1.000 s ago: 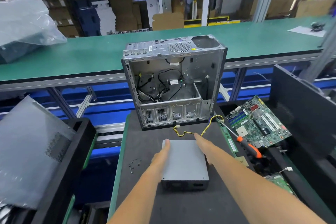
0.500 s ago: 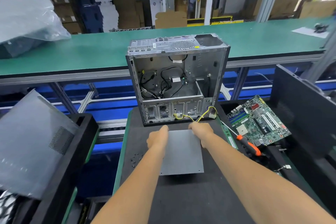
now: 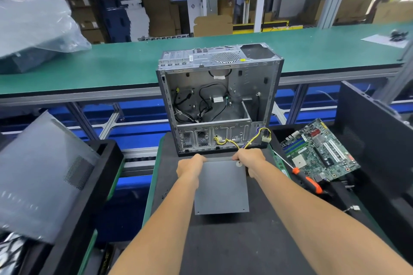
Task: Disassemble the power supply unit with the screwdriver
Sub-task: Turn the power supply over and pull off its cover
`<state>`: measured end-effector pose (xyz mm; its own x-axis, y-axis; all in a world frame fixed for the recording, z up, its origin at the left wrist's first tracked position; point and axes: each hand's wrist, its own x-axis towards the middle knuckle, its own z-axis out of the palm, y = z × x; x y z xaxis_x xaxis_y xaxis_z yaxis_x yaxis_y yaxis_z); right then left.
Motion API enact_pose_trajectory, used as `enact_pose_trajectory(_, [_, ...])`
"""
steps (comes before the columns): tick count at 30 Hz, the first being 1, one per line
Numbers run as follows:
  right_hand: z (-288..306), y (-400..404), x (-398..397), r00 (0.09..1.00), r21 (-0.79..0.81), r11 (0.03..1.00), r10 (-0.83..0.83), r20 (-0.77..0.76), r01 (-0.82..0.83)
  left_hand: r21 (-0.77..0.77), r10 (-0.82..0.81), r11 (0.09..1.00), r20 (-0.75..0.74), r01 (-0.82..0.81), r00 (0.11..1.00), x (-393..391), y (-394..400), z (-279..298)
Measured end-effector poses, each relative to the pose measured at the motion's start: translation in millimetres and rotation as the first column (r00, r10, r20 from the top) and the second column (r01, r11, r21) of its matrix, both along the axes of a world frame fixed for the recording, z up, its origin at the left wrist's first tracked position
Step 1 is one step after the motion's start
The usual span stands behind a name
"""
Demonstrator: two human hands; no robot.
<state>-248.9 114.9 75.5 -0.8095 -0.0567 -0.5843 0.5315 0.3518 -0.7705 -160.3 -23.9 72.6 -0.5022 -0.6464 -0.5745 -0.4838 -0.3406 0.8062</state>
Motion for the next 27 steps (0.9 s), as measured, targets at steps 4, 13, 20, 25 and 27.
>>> enact_pose_trajectory(4, [-4, -1, -9, 1.0, 0.011, 1.0, 0.007, 0.02, -0.007, 0.022, 0.018, 1.0, 0.004, -0.018, 1.0, -4, -3, 0])
enact_pose_trajectory(13, [-7, 3, -4, 0.992, -0.11, 0.992, 0.078, 0.104, -0.066, 0.04, -0.018, 0.999, 0.017, 0.017, 1.0, -6, -9, -3])
enact_pose_trajectory(20, [-3, 7, -4, 0.987, -0.172, 0.98, 0.122, 0.107, -0.102, 0.088, -0.078, 0.993, 0.003, 0.077, 0.997, -3, -13, -2])
enact_pose_trajectory(25, [-15, 18, -1, 0.976, -0.227, 0.958, 0.2, 0.084, -0.176, 0.11, -0.113, 0.988, -0.008, 0.113, 0.994, -1, -7, -5])
enact_pose_trajectory(27, [-13, 25, -2, 0.925, -0.241, 0.912, 0.365, 0.104, -0.333, 0.123, -0.118, 0.985, -0.008, 0.118, 0.993, -3, -6, -6])
